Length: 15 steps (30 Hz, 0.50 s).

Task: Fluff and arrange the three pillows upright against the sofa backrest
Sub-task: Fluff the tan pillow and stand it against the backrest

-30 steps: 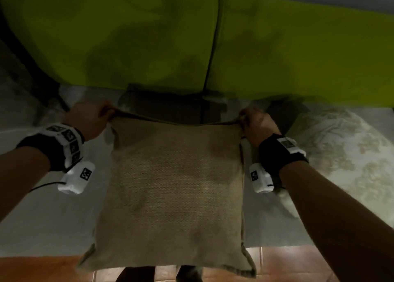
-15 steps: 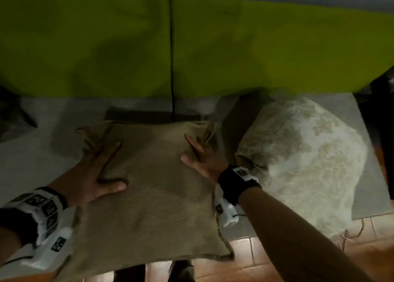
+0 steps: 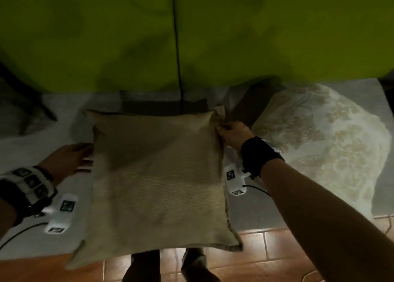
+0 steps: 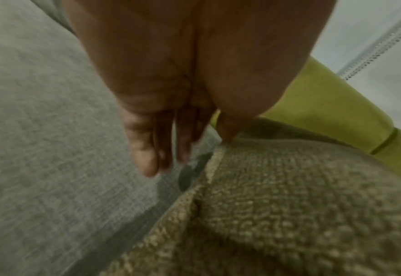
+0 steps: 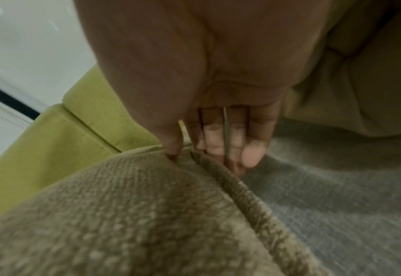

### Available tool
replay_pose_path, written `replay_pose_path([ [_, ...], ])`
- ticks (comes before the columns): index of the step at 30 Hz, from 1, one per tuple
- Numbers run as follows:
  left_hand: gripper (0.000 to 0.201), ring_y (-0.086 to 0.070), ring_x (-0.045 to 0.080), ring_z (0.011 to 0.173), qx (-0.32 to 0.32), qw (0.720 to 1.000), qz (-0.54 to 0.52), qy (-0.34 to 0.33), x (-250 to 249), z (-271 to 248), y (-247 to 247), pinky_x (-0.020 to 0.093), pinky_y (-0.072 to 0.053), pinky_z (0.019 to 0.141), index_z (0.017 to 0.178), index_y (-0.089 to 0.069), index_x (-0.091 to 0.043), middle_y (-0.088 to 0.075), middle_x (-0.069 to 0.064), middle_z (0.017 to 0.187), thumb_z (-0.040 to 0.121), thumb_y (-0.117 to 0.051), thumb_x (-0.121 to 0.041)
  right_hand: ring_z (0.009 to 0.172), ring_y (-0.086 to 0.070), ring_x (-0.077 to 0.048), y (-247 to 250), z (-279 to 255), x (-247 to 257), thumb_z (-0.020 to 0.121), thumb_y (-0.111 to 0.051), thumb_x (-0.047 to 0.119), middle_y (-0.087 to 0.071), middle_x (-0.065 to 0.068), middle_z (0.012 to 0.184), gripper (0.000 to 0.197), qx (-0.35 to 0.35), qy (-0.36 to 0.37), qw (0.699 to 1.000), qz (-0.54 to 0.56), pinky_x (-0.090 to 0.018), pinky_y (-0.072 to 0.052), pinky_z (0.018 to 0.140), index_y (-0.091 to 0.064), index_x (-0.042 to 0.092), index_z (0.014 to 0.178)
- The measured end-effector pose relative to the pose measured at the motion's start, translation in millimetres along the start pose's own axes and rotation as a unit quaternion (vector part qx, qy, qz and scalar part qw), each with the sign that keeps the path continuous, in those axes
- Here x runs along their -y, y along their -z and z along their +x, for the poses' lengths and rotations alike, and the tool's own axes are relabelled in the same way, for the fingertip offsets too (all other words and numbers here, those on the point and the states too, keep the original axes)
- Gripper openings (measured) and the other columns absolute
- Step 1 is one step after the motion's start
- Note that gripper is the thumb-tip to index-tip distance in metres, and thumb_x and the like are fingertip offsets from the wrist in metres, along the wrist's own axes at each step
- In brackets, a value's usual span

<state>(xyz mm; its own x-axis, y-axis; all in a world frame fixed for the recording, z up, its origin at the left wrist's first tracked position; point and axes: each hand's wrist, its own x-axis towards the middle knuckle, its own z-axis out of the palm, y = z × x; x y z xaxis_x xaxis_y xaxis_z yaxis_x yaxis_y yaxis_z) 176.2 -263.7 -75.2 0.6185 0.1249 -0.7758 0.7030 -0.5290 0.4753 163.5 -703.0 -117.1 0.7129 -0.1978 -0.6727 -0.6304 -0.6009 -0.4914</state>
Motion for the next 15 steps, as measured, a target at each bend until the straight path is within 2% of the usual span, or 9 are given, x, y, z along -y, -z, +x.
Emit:
replay_pose_path([
  [2,0.02,-0.063,0.023,0.084,0.022,1.0,-0.003,0.006,-7.3,-9.8,-9.4,0.034,-0.051,0.074,0.12,-0.059,-0.02,-0.068,0.006,0.105,0.105,-0.046,-0.019,0.106,-0.068,-0.034,0.0,0.1,0.9,0.098,-0.059,0.034,-0.072,-0.013,0.111,0.024,0.008,0.003,1.0,-0.006,-0.049,-0.055,0.098,-0.073,0.018,0.107],
  [5,0.02,-0.06,0.017,0.074,-0.011,1.0,-0.014,-0.014,-9.8,-5.7,-13.1,0.021,-0.048,0.052,0.118,-0.062,-0.023,-0.069,0.006,0.105,0.103,-0.049,-0.027,0.103,-0.068,-0.036,0.1,-1.5,1.4,0.1,-0.055,0.028,-0.072,-0.016,0.109,0.023,-0.001,0.001,0.999,-0.038,-0.049,-0.056,0.097,-0.071,0.012,0.103],
  [6,0.021,-0.06,0.015,0.074,-0.023,0.999,-0.022,-0.024,-11.8,-5.1,-14.2,0.019,-0.047,0.049,0.12,-0.062,-0.023,-0.069,0.006,0.105,0.103,-0.05,-0.028,0.104,-0.068,-0.036,-0.8,-1.5,1.9,0.102,-0.052,0.026,-0.071,-0.017,0.111,0.024,-0.007,0.001,0.998,-0.064,-0.048,-0.055,0.097,-0.069,0.01,0.102],
  [8,0.021,-0.061,0.014,0.078,-0.05,0.997,-0.036,-0.038,-13.2,-3.2,-14.6,0.02,-0.048,0.052,0.121,-0.061,-0.021,-0.068,0.003,0.101,0.102,-0.052,-0.025,0.104,-0.068,-0.037,-4.6,-1.3,2.6,0.103,-0.048,0.025,-0.07,-0.019,0.114,0.02,-0.019,0.004,0.995,-0.1,-0.048,-0.055,0.096,-0.064,0.012,0.103],
  [11,0.017,-0.061,0.017,0.08,-0.072,0.996,-0.031,-0.042,-13.9,8.0,-10.5,0.018,-0.049,0.046,0.113,-0.063,-0.011,-0.066,0.011,0.102,0.099,-0.056,-0.018,0.103,-0.066,-0.038,-6.3,0.5,-1.5,0.102,-0.049,0.024,-0.068,-0.02,0.116,0.021,-0.045,-0.014,0.993,-0.112,-0.046,-0.055,0.092,-0.061,0.013,0.115],
  [13,0.015,-0.062,0.022,0.081,-0.1,0.994,-0.032,-0.024,-11.4,15.2,-3.9,0.026,-0.053,0.047,0.111,-0.06,-0.006,-0.066,0.02,0.108,0.099,-0.055,-0.014,0.109,-0.063,-0.042,-5.0,-0.2,-4.1,0.1,-0.052,0.02,-0.064,-0.024,0.122,0.024,-0.065,-0.035,0.988,-0.135,-0.042,-0.051,0.085,-0.058,0.008,0.12],
  [15,0.014,-0.063,0.023,0.078,-0.132,0.99,-0.046,-0.011,-5.5,20.8,7.0,0.033,-0.061,0.05,0.111,-0.056,-0.004,-0.062,0.027,0.118,0.1,-0.05,-0.011,0.112,-0.059,-0.045,-5.2,-1.5,-7.2,0.1,-0.053,0.018,-0.06,-0.029,0.125,0.022,-0.075,-0.052,0.985,-0.148,-0.04,-0.045,0.082,-0.054,0.005,0.117],
])
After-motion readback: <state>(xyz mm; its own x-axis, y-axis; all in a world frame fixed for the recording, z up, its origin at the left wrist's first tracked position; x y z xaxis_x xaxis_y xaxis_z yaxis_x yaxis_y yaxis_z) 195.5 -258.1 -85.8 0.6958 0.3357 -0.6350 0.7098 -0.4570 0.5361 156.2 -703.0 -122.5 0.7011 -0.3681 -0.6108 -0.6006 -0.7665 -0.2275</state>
